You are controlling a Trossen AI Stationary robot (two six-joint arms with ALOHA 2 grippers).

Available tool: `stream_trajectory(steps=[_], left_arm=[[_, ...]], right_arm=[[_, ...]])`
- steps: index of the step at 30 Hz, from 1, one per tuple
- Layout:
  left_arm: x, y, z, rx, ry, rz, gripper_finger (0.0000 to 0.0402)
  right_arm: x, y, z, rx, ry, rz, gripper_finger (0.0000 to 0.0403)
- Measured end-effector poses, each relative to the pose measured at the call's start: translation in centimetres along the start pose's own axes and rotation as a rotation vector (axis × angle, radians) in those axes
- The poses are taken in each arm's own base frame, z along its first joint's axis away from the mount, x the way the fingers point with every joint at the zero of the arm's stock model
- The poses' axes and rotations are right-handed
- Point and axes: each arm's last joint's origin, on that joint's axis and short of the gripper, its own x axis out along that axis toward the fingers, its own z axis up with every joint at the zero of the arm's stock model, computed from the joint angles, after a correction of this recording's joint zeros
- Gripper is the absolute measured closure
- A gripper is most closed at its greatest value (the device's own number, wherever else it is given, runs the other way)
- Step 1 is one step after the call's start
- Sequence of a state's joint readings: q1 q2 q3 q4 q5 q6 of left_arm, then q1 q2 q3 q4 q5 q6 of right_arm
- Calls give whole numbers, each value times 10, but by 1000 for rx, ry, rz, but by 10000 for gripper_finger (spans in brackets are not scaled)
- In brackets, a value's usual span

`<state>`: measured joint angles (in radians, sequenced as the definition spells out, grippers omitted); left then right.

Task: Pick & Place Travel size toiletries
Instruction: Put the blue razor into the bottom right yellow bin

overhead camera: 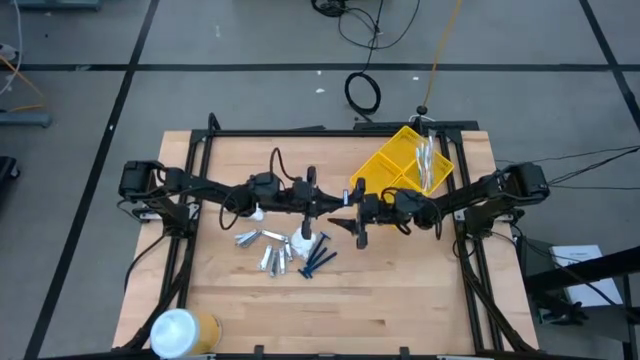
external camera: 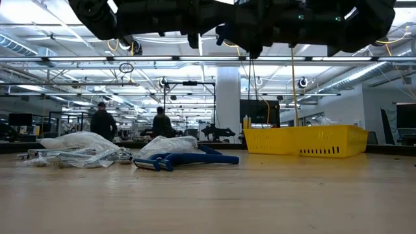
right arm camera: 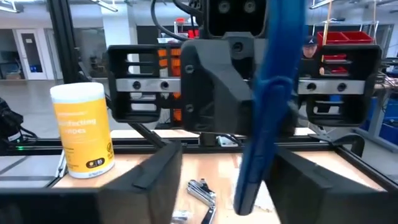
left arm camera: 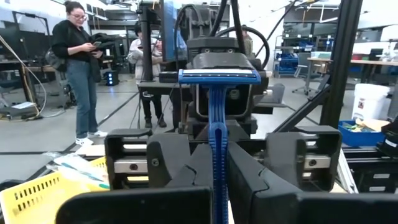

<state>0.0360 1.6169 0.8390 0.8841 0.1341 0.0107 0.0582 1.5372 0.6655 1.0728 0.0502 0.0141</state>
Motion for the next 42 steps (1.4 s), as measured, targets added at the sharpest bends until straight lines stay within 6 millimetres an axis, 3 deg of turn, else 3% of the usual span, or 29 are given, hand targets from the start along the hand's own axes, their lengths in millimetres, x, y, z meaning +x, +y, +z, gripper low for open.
stream_trajectory(steps=[7, 8, 14, 20, 25, 30, 36, 42], left_arm=[[1, -4, 0, 0, 0, -15, 388], [1, -6, 0, 1, 0, -17, 388], [2, -19, 0, 36, 5, 65, 359], [9, -37, 11, 157, 0, 179, 231], [12, -46, 25, 261, 25, 274, 134], [5, -48, 32, 320, 85, 447, 79], [-1, -50, 33, 357, 176, 618, 48], [-4, -44, 20, 330, 284, 643, 48]], right_arm=[[0, -2, 1, -7, -7, -5, 372], [0, -2, 1, -14, -7, -6, 381], [0, -2, 0, -4, 6, -5, 380], [-1, -8, -5, 21, 68, -27, 380], [-11, -16, 2, 53, 182, -66, 380], [-33, -18, 23, 56, 280, -139, 380], [-73, -13, 34, 117, 485, -283, 380], [-115, -1, 14, 230, 574, -395, 380]])
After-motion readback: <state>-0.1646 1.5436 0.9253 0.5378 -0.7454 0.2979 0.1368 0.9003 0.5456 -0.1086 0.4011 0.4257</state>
